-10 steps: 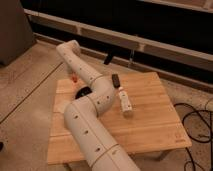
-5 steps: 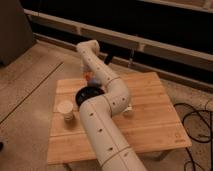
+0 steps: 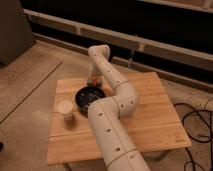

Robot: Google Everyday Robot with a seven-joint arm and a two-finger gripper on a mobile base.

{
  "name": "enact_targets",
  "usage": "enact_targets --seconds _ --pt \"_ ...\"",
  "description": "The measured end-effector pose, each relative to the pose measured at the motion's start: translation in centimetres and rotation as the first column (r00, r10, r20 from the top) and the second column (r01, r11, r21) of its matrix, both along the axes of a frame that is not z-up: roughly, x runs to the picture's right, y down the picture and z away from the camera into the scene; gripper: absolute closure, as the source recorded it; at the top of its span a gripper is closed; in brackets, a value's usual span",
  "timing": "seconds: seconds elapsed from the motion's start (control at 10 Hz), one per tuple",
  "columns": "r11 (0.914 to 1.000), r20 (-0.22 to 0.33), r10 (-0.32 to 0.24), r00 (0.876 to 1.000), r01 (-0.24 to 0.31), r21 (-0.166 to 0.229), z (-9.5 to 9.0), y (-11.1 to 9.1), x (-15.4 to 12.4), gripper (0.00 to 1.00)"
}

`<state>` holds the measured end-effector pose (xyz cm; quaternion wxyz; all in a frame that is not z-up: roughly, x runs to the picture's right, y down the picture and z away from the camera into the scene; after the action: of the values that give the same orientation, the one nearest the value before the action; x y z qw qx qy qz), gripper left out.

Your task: Place the pepper on the white sponge

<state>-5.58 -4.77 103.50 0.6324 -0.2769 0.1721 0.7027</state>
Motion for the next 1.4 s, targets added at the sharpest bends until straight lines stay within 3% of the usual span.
enact_targets --seconds 0.3,0.5,1.4 --pt "0.9998 -0.007 0.007 1.000 -0.007 -0.017 0.0 0.6 0.4 0.40" --pt "0.9998 -0.014 0.006 1.000 -0.006 -0.019 0.1 0.6 0.7 0.22" --pt "0.9998 -0.020 0.020 1.000 -0.020 -0.005 -0.1 -0.1 1.3 0.20"
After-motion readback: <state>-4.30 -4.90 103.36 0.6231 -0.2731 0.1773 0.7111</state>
